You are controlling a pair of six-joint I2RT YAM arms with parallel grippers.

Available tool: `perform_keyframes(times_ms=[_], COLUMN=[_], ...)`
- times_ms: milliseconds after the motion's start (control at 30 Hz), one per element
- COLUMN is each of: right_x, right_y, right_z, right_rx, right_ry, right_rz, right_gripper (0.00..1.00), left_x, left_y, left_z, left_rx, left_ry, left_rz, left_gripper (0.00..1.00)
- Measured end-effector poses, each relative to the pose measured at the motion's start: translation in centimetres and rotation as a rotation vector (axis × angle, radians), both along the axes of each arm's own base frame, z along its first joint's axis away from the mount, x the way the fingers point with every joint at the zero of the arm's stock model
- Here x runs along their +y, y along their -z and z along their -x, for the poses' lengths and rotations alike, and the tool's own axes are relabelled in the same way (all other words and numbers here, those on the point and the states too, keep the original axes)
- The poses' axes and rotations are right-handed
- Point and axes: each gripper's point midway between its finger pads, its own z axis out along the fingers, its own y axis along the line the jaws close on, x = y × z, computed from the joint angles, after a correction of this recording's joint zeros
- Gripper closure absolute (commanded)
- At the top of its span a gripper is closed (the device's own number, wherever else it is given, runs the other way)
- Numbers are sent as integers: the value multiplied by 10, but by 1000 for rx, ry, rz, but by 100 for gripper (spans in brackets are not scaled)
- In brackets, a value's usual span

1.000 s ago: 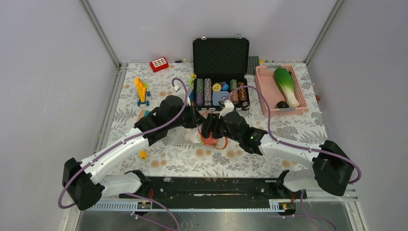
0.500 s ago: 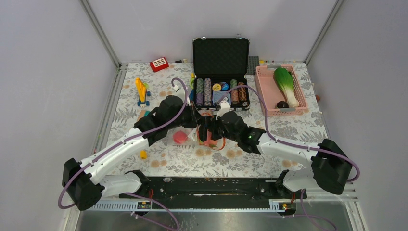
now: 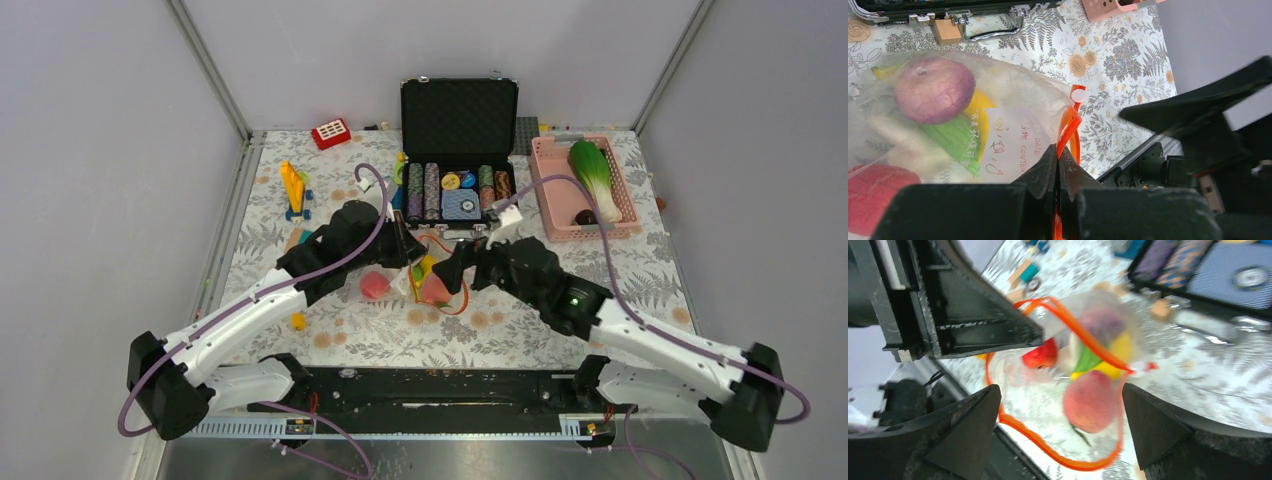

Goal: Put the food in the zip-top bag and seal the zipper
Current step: Pick up the fake fruit from the bin.

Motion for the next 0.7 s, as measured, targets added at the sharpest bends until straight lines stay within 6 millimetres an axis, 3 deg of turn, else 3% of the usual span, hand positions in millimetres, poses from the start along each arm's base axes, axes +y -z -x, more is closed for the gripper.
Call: perform_keyframes(times_ms=[133, 267, 467, 600, 700], right_x=[-48, -109, -203, -244, -265], right_y=[-18, -13, -8, -4, 11], right_z=[-9, -33, -89, -133, -168], right_rx=[-95, -97, 64, 195, 292], right_ry=[174, 406, 751, 881, 932], right_rz=[37, 160, 378, 512, 597], right_gripper=[0, 0, 0, 0, 0], left_x=[0, 0, -1, -2, -3], left_y=[0, 1, 3, 8, 9], left_z=[0, 0, -1, -2, -3], left_rx=[0, 0, 2, 8, 10], left_ry=[0, 0, 3, 5, 6], left_rz=[0, -2, -8, -20, -23], left_gripper=[100, 100, 100, 100, 100])
